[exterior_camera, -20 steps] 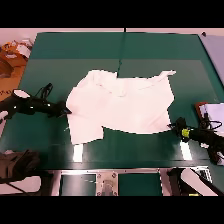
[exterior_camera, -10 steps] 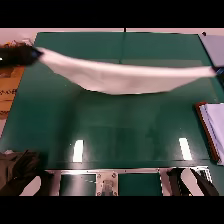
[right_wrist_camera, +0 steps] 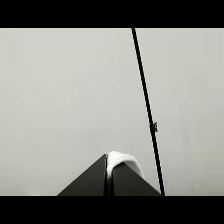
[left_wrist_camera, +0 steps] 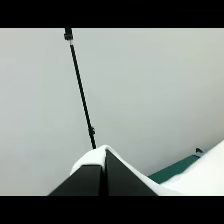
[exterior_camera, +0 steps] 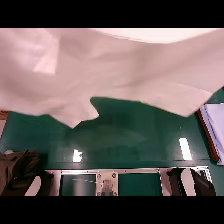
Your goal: Fold the shirts.
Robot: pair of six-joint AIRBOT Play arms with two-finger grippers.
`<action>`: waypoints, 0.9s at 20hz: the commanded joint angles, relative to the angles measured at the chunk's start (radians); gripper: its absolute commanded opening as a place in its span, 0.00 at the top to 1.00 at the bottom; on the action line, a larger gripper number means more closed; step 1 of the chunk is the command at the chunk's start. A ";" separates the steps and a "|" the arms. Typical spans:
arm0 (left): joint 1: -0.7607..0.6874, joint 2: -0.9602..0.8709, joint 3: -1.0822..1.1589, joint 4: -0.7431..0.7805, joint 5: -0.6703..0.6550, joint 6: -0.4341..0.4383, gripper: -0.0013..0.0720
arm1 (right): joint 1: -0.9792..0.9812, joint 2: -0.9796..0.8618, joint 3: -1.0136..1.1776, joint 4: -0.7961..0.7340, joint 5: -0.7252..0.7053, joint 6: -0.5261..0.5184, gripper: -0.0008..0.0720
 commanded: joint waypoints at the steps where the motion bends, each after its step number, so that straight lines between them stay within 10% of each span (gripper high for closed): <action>1: 0.000 0.008 0.045 0.063 -0.025 -0.021 0.94 | 0.000 0.012 0.018 -0.006 -0.031 0.026 0.97; 10: 0.000 -0.239 -0.367 -0.035 -0.075 -0.048 0.94 | 0.026 -0.107 -0.535 -0.003 -0.037 -0.079 0.97; 18: -0.148 -0.764 -0.564 -0.179 0.236 0.120 0.94 | 0.288 -0.633 -0.703 0.000 -0.347 -0.208 0.97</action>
